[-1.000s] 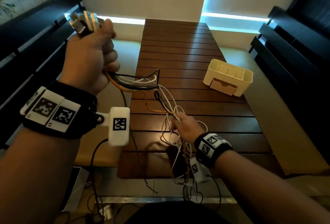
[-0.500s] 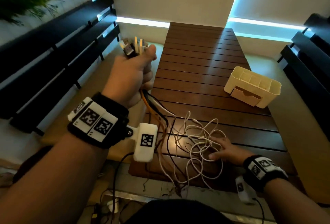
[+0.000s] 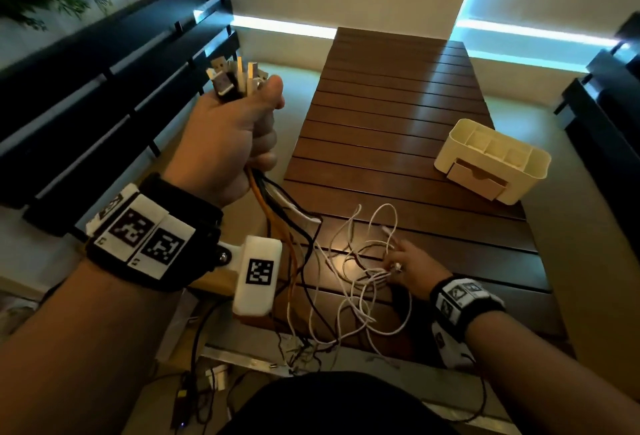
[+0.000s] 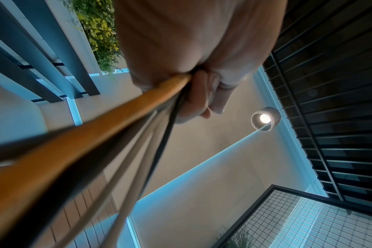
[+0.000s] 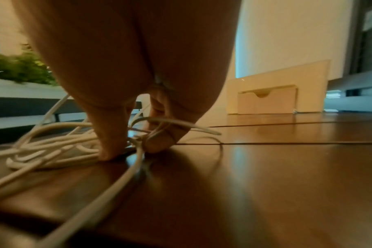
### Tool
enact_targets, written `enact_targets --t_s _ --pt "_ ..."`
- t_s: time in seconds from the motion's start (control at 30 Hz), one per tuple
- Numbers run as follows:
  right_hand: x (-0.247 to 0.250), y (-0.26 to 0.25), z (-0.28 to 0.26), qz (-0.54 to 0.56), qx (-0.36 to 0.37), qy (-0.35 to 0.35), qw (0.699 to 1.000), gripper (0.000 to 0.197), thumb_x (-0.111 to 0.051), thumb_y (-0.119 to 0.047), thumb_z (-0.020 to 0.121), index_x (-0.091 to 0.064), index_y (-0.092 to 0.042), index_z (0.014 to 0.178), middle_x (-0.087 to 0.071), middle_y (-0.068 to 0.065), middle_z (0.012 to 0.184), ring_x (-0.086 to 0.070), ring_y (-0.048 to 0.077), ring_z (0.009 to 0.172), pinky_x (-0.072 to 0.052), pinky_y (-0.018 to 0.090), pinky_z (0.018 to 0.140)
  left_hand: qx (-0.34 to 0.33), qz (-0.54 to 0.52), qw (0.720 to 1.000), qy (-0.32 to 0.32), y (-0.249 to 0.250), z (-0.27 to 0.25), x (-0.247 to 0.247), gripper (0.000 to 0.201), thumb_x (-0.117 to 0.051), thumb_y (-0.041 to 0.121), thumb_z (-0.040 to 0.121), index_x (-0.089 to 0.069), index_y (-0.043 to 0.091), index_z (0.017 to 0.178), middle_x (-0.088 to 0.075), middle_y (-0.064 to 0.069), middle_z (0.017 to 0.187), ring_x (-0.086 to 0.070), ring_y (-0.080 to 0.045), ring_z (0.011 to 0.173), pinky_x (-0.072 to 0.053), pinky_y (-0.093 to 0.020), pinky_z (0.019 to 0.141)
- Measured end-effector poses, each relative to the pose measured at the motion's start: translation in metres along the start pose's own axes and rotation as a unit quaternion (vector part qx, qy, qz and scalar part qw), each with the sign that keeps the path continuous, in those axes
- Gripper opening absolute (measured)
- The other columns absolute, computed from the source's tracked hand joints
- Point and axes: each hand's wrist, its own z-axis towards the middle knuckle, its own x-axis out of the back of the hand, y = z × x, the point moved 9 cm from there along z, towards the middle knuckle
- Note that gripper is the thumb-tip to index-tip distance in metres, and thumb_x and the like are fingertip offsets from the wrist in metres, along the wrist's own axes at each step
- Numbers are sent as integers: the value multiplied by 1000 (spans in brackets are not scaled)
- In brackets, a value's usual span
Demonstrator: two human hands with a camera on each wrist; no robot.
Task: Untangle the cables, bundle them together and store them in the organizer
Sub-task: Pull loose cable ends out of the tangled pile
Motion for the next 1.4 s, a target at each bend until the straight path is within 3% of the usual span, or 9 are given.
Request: enact_targets --t_s 0.33,0.47,0.57,0.67,0.77,0.83,1.03,1.3,1.4 --pt "115 59 17 93 -95 272 953 14 -70 -19 90 -73 -15 103 -51 2 107 -58 25 100 -52 38 86 22 5 1000 15 -11 -6 -9 25 -50 27 102 -51 16 81 -24 7 49 -17 -6 38 -21 -15 39" --pt "89 70 16 2 -168 72 983 54 -68 -18 88 -51 -27 139 -36 6 146 -51 32 124 -48 43 101 18 2 1000 7 -8 -5 -17 25 -50 28 102 -51 17 80 -25 8 48 -18 -6 38 -21 -16 39" --pt "91 54 -5 -72 -192 103 973 61 -64 -32 88 -40 -32 144 -18 5 159 -45 37 131 -46 49 103 14 2 1000 -1 -7 -6 -23 24 -50 28 102 -51 16 82 -25 8 48 -19 -6 38 -23 -16 39" --pt "87 13 -16 -64 -85 139 985 75 -71 -27 83 -35 -36 148 -6 1 162 -31 29 141 -45 42 106 13 4 1000 -2 -7 -6 -29 24 -50 29 102 -51 16 82 -26 8 48 -19 -6 39 -22 -16 39" --pt "42 -24 -19 112 4 -21 993 76 -69 -3 81 -46 -43 141 -7 -17 156 -27 14 136 -52 28 93 12 3 1000 -4 -3 -5 -35 25 -49 30 102 -52 16 82 -25 8 48 -19 -6 39 -22 -16 39" --pt "18 -24 -19 78 11 -62 995 60 -68 -4 83 -58 -36 132 -19 -12 151 -29 13 134 -45 33 105 8 1 1000 -8 1 -6 -40 26 -48 30 103 -52 16 81 -25 8 48 -19 -6 38 -23 -16 39" --pt "55 -16 -30 92 13 130 987 15 -57 -19 97 -71 -17 98 -59 -5 99 -58 15 93 -46 31 80 5 5 1000 -3 -1 -9 -41 26 -50 30 102 -52 16 81 -24 7 49 -18 -6 39 -22 -15 39" --pt "233 -89 -116 221 186 442 849 9 -61 -12 97 -69 -10 100 -64 -5 100 -57 -7 85 -43 5 68 12 12 1000 2 -10 -8 -42 25 -50 29 103 -52 16 81 -24 6 50 -18 -7 39 -23 -16 39" --pt "231 -88 -105 204 182 393 878 10 -69 -12 90 -71 -16 98 -64 -5 110 -61 0 95 -48 8 77 9 11 1000 0 -7 -7 -41 24 -50 29 103 -53 17 82 -25 7 50 -19 -7 40 -24 -17 39"
